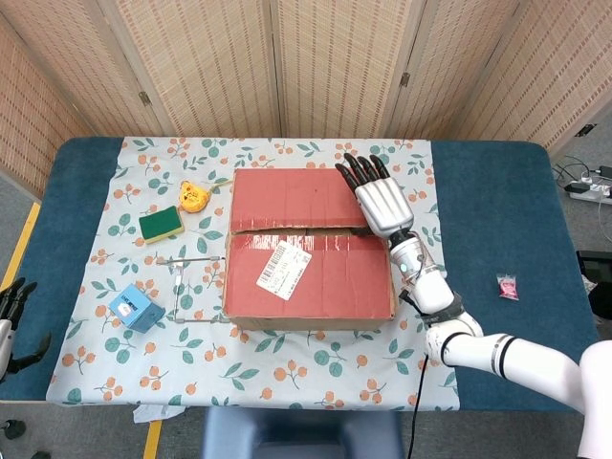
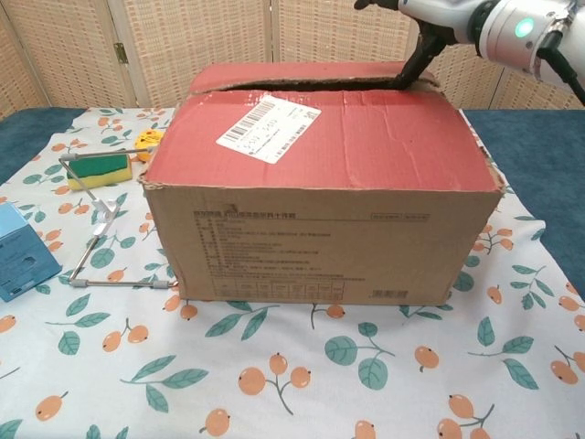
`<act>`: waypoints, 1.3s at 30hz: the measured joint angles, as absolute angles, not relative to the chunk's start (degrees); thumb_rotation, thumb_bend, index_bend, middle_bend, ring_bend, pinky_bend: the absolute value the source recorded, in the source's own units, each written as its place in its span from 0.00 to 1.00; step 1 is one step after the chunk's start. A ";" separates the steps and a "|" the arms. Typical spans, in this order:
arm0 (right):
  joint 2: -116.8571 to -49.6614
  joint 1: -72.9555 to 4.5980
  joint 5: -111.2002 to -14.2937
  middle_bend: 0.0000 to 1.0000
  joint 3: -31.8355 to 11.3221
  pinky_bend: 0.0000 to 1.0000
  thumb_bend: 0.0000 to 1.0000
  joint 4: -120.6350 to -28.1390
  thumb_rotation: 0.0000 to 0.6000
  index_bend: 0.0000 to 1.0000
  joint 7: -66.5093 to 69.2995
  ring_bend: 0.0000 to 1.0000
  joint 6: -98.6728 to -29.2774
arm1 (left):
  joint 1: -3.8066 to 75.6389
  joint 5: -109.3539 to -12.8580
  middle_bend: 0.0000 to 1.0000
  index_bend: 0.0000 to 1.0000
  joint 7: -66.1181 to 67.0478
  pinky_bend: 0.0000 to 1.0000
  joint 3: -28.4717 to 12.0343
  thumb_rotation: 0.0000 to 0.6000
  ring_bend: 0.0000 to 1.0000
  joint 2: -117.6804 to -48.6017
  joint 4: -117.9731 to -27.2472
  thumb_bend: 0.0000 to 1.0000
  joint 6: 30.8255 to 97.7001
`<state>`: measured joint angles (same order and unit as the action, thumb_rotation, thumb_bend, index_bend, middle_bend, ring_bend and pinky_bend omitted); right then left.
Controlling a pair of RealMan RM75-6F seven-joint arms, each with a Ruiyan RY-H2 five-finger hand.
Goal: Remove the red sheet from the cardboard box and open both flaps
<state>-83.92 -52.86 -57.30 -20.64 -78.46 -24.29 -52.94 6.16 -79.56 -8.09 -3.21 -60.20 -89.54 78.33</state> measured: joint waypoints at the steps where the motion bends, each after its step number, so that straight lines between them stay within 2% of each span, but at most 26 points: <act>1: -84.01 -53.36 -56.73 0.00 -21.26 0.00 0.27 -77.96 0.89 0.00 -24.09 0.00 -52.68 | 6.18 -79.53 0.02 0.00 -8.35 0.01 -3.25 1.00 0.03 -60.19 -89.54 0.47 78.28; 13: -82.97 -59.40 -48.33 0.00 -27.13 0.00 0.27 -74.03 0.89 0.00 -25.96 0.00 -51.43 | 7.08 -78.15 0.02 0.00 -10.03 0.01 -3.60 1.00 0.03 -60.50 -87.95 0.47 75.63; 18: -82.56 -61.81 -44.41 0.00 -28.73 0.00 0.27 -69.23 0.89 0.00 -26.86 0.00 -50.12 | 7.83 -77.18 0.02 0.00 -11.74 0.01 -3.78 1.00 0.03 -60.41 -86.95 0.47 73.17; 29: -85.80 -66.36 -39.55 0.00 -28.80 0.00 0.27 -47.43 0.89 0.00 -24.56 0.00 -40.60 | 9.59 -74.07 0.02 0.00 -13.16 0.01 -4.48 1.00 0.04 -60.97 -84.31 0.47 68.41; 35: -89.65 -68.71 -41.96 0.00 -27.40 0.00 0.26 -31.47 0.89 0.00 -19.05 0.00 -32.99 | 10.86 -71.40 0.02 0.00 -13.30 0.01 -5.05 1.00 0.04 -61.55 -82.37 0.47 64.79; 39: -90.89 -69.29 -45.65 0.00 -26.60 0.00 0.27 -25.81 0.87 0.00 -11.71 0.00 -29.19 | 11.46 -69.86 0.02 0.00 -12.20 0.01 -5.35 1.00 0.04 -62.18 -81.58 0.47 63.47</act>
<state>-90.89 -69.29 -45.65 -26.60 -25.81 -11.71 -29.19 11.46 -69.86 -12.20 -5.35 -62.18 -81.58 63.47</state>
